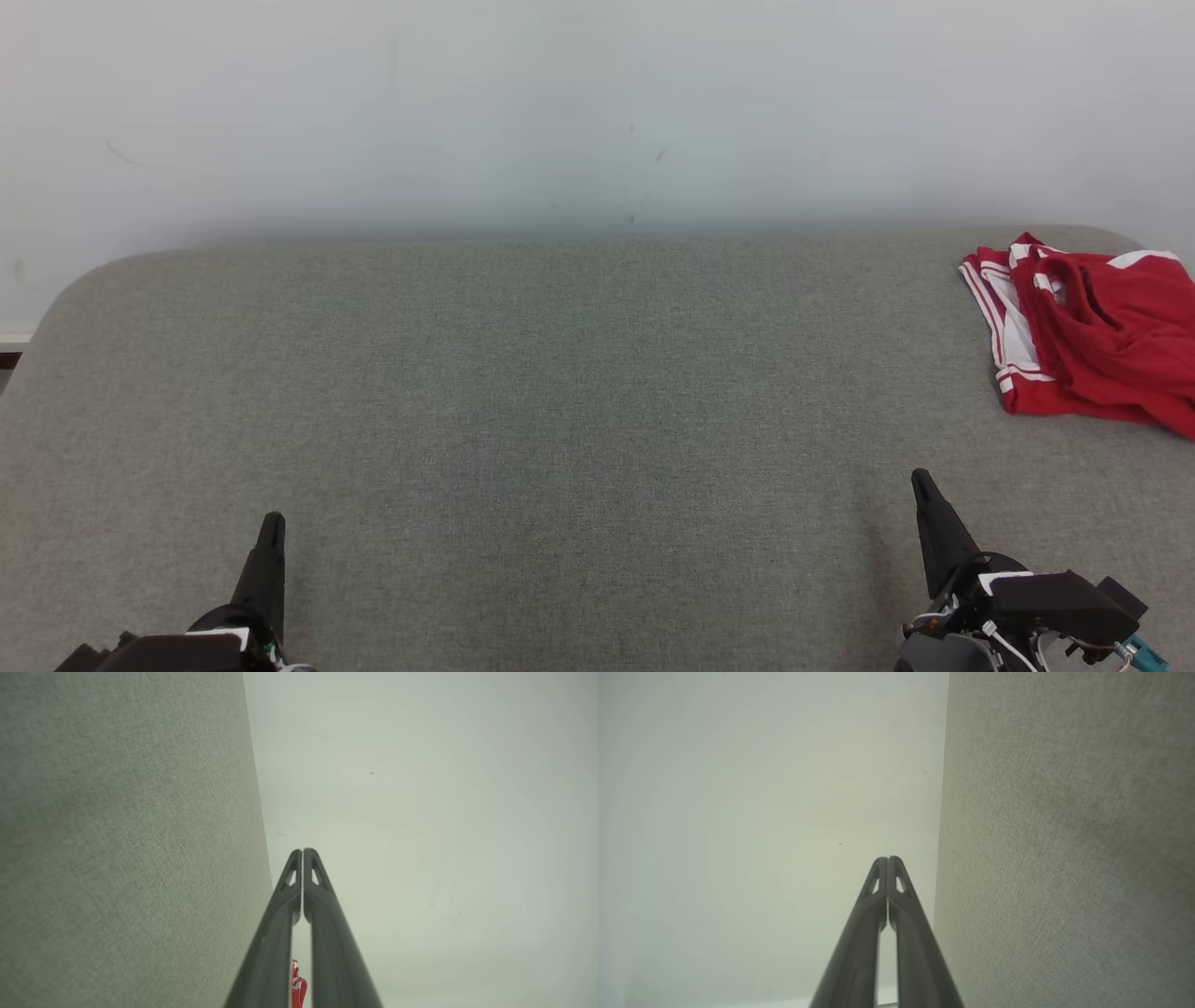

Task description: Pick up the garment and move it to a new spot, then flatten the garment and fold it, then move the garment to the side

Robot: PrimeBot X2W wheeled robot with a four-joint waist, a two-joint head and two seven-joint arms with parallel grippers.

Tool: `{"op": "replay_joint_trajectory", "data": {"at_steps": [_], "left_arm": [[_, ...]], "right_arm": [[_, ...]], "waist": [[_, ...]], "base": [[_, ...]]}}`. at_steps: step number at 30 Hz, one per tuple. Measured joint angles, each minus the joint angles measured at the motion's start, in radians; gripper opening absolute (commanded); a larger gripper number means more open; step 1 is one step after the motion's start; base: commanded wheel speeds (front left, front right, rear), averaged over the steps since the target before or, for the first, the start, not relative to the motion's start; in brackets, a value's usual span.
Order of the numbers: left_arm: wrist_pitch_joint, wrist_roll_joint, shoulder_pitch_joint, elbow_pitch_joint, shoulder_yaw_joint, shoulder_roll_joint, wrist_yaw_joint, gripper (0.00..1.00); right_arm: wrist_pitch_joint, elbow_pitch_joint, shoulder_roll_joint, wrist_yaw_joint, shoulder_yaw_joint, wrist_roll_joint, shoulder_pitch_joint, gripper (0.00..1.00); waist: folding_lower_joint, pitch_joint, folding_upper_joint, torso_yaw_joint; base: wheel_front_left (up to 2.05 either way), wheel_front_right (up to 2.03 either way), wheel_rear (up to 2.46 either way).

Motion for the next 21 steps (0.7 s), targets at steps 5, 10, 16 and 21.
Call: {"op": "replay_joint_trajectory", "data": {"at_steps": [5, 10, 16, 21], "left_arm": [[0.000, 0.000, 0.000, 0.000, 0.000, 0.000, 0.000, 0.00], [0.000, 0.000, 0.000, 0.000, 0.000, 0.000, 0.000, 0.00], [0.000, 0.000, 0.000, 0.000, 0.000, 0.000, 0.000, 0.00], [0.000, 0.000, 0.000, 0.000, 0.000, 0.000, 0.000, 0.00]], "right_arm": [[0.000, 0.000, 0.000, 0.000, 0.000, 0.000, 0.000, 0.00], [0.000, 0.000, 0.000, 0.000, 0.000, 0.000, 0.000, 0.00], [0.000, 0.000, 0.000, 0.000, 0.000, 0.000, 0.000, 0.00], [0.000, 0.000, 0.000, 0.000, 0.000, 0.000, 0.000, 0.00]], "waist": [[0.0000, 0.000, 0.0000, 0.000], [0.0000, 0.000, 0.0000, 0.000], [0.0000, 0.000, 0.0000, 0.000], [0.0000, 0.000, 0.0000, 0.000]], "base": [[0.00, 0.00, 0.00], [0.00, 0.00, 0.00], [0.00, 0.00, 0.00], [0.00, 0.00, 0.00]]}}
